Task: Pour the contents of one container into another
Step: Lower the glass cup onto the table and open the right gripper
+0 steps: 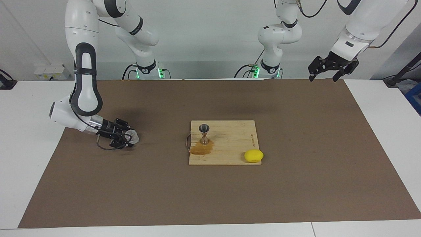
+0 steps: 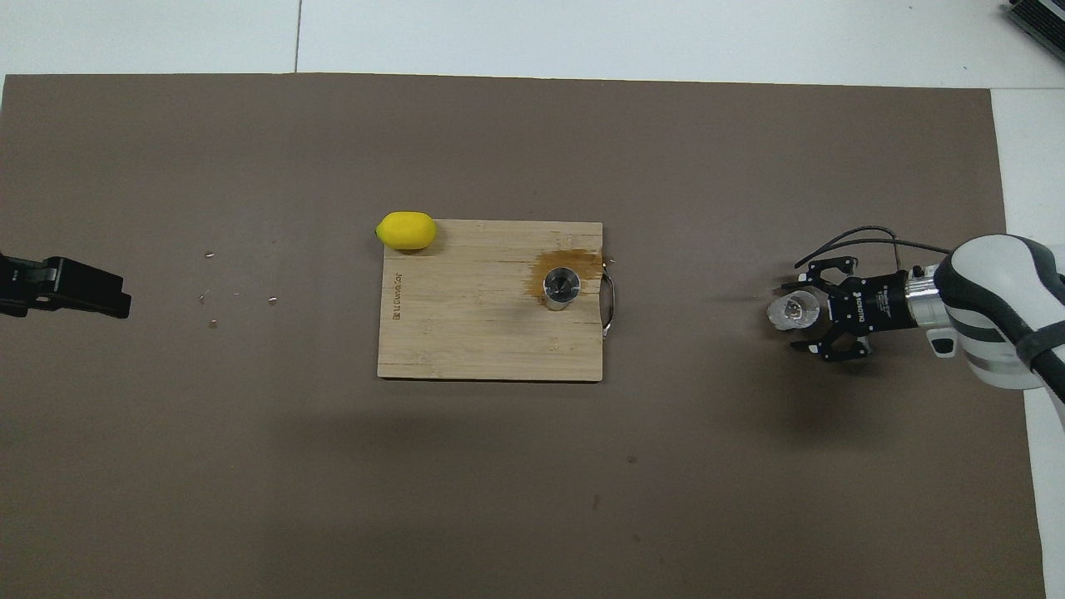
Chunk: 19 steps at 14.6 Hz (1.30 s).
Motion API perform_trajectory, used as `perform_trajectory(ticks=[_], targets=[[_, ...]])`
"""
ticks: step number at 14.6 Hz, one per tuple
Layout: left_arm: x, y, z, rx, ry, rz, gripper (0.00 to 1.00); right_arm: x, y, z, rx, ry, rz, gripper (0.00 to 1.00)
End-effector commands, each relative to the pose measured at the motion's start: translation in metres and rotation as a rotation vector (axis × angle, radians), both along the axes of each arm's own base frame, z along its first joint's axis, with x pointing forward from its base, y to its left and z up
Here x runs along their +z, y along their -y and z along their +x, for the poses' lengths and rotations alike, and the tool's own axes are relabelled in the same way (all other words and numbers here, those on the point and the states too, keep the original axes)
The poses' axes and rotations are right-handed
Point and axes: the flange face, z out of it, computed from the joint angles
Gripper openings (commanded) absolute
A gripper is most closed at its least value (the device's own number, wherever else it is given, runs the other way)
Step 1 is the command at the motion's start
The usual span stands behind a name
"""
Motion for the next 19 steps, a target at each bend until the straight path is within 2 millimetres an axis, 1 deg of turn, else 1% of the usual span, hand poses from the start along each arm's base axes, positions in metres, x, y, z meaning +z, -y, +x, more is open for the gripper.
perform_trajectory(ticks=[1, 2, 6, 9, 11, 12, 13, 15, 18, 19], targets=[[0.001, 0.000, -0.008, 0.004, 0.012, 0.006, 1.00, 0.015, 0.013, -0.007, 0.029, 0.041, -0.042, 1.00], [0.001, 0.000, -0.008, 0.004, 0.012, 0.006, 1.00, 0.019, 0.017, -0.008, 0.057, 0.054, -0.067, 1.00], [0.001, 0.000, -0.008, 0.004, 0.012, 0.006, 1.00, 0.056, 0.023, -0.010, 0.266, 0.151, -0.204, 1.00], [0.001, 0.000, -0.008, 0.004, 0.012, 0.006, 1.00, 0.087, 0.009, -0.008, 0.481, 0.227, -0.304, 1.00], [0.001, 0.000, -0.008, 0.004, 0.012, 0.006, 1.00, 0.102, -0.010, -0.003, 0.589, 0.268, -0.343, 1.00], [0.001, 0.000, -0.008, 0.004, 0.012, 0.006, 1.00, 0.108, -0.023, 0.001, 0.660, 0.284, -0.372, 1.00], [0.001, 0.000, -0.008, 0.004, 0.012, 0.006, 1.00, 0.113, -0.039, 0.004, 0.749, 0.292, -0.409, 1.00], [0.001, 0.000, -0.008, 0.004, 0.012, 0.006, 1.00, 0.125, -0.076, 0.006, 0.867, 0.311, -0.461, 1.00], [0.001, 0.000, -0.008, 0.004, 0.012, 0.006, 1.00, 0.147, -0.129, 0.006, 0.969, 0.367, -0.485, 1.00], [0.001, 0.000, -0.008, 0.004, 0.012, 0.006, 1.00, 0.161, -0.140, 0.008, 1.002, 0.390, -0.510, 1.00]])
